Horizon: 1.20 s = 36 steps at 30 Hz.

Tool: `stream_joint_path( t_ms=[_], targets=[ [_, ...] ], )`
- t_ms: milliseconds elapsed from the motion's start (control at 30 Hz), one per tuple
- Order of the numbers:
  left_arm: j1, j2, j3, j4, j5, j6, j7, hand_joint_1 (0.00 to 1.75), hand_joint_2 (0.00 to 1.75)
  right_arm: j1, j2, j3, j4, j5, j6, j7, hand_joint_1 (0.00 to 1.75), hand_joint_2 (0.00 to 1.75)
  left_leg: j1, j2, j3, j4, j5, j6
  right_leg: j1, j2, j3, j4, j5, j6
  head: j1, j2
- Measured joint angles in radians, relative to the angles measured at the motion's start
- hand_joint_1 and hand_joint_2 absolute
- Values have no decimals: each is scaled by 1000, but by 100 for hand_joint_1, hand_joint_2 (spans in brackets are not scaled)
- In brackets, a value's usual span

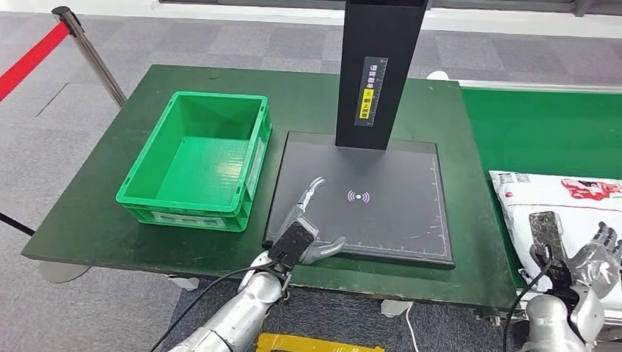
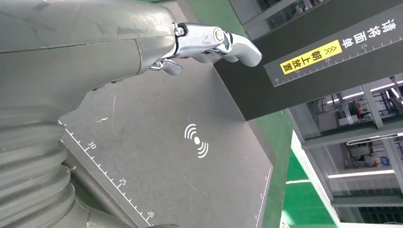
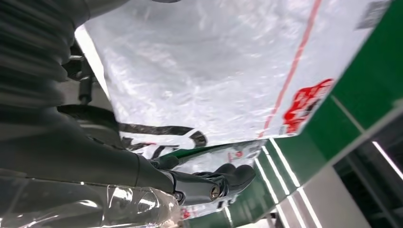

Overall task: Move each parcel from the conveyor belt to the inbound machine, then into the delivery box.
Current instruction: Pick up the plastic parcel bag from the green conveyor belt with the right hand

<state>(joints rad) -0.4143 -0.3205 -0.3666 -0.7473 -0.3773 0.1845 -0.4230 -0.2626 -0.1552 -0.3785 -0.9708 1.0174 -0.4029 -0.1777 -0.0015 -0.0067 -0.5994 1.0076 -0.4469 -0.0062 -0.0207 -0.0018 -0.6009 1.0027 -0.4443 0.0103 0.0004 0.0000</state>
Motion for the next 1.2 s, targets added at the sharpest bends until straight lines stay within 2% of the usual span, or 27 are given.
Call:
stream_joint_path(
  t_ms=[467, 1200],
  targets=[
    [2, 0, 0, -7, 0, -15, 13, 0, 175, -18, -36, -22, 116, 0, 24, 16, 0, 175, 0, 0, 0, 0, 0, 0, 0, 0, 0, 0, 0, 0, 0, 0],
    [2, 0, 0, -7, 0, -19, 16, 0, 175, -11, -35, -40, 158, 21, 43, 13, 0, 175, 0, 0, 0, 0, 0, 0, 0, 1, 0, 0, 0, 0, 0, 0]
  ],
)
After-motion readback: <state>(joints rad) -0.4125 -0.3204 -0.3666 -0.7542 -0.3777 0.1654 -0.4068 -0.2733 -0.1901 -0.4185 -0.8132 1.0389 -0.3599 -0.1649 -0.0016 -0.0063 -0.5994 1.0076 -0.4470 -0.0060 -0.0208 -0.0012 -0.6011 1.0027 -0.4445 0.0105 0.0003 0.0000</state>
